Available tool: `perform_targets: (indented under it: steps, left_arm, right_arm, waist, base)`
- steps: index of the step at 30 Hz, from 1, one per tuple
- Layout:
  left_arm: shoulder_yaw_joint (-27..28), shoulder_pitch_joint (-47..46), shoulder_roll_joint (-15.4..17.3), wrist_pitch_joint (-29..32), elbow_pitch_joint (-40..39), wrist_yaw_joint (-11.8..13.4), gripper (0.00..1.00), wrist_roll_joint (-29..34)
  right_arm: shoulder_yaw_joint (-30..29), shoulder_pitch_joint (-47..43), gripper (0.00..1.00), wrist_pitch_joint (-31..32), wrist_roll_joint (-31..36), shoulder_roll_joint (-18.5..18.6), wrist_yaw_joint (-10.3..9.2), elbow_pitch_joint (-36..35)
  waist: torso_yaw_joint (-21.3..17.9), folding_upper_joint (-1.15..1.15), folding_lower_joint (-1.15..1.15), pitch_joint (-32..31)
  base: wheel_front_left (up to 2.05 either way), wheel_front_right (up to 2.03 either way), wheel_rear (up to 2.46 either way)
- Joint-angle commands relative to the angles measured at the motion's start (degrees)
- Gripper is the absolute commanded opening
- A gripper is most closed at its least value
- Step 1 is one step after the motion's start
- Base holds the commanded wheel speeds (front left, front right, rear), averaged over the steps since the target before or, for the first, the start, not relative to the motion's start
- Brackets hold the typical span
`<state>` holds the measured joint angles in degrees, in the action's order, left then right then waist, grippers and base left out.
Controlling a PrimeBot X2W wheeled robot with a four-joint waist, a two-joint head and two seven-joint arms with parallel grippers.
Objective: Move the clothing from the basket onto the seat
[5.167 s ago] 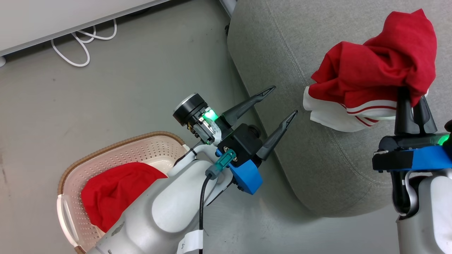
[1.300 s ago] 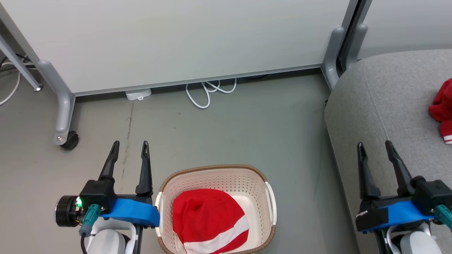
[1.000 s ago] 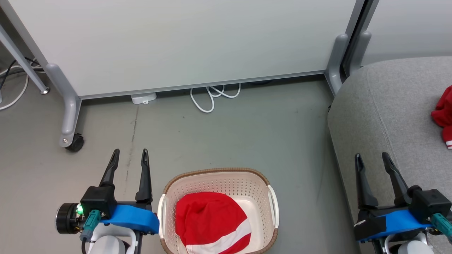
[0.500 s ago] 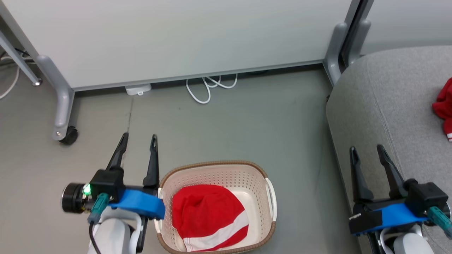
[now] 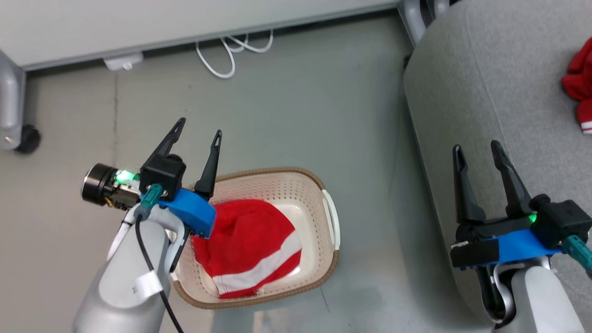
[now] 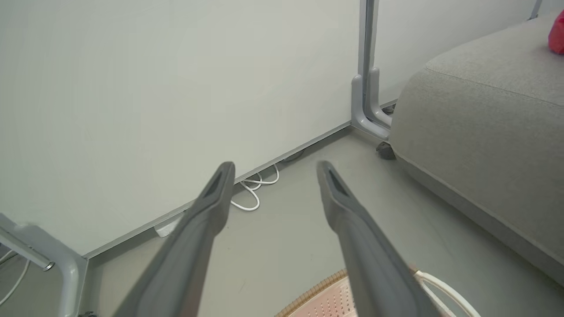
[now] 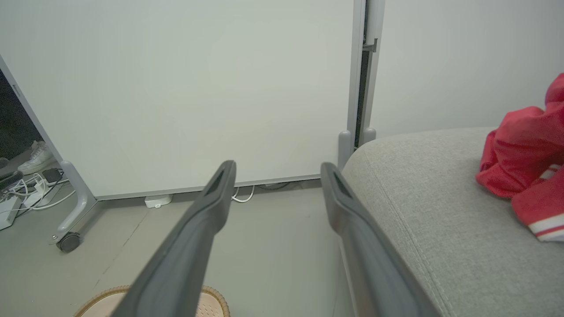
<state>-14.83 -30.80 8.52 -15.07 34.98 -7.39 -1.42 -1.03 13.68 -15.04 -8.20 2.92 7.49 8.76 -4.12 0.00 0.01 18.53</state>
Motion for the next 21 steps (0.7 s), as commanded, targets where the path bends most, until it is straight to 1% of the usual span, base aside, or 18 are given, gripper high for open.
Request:
perform_targets:
  steps: [1,4,5,10,17,21]
  left_arm:
    - [-1.23,-2.19,0.65,-0.15,1.40,-0.03,1.00,0.02]
    - [-4.83,-5.74,1.92,-0.15,6.17,-0.05,1.00,-0.40]
    - [-7.33,-7.92,2.57,-0.15,9.89,-0.05,1.00,-0.54]
    - [-13.24,-13.34,4.26,-0.06,17.18,-0.05,1.00,-0.58]
    - [-22.32,-20.06,4.86,1.42,26.34,-0.06,1.00,-0.55]
    - [-27.53,-22.78,5.02,3.65,30.53,-0.06,1.00,-1.20]
  right_arm:
    - [0.13,1.39,1.00,-0.22,0.01,-0.06,0.01,-0.47]
    - [0.66,3.02,1.00,-0.22,-0.29,-0.06,0.01,-0.86]
    - [1.10,4.12,1.00,-0.22,-0.53,-0.05,0.01,-1.23]
    - [2.38,6.96,1.00,-0.22,-1.01,-0.05,0.01,-2.02]
    - [3.58,10.40,1.00,-0.22,-1.45,-0.07,0.01,-2.91]
    - [4.18,12.25,1.00,-0.22,-1.68,-0.06,0.01,-3.44]
  waist:
    - [-2.35,0.00,-0.01,4.01]
    - [-3.48,0.00,-0.01,7.07]
    - [-4.21,0.00,-0.01,9.00]
    - [-5.78,0.00,-0.01,13.80]
    - [-7.37,0.00,-0.01,19.96]
    - [-8.39,0.00,-0.01,23.32]
  base:
    - [0.00,0.00,0.00]
    - [0.00,0.00,0.00]
    - [0.00,0.00,0.00]
    - [0.00,0.00,0.00]
    - [0.00,0.00,0.00]
    - [0.00,0.00,0.00]
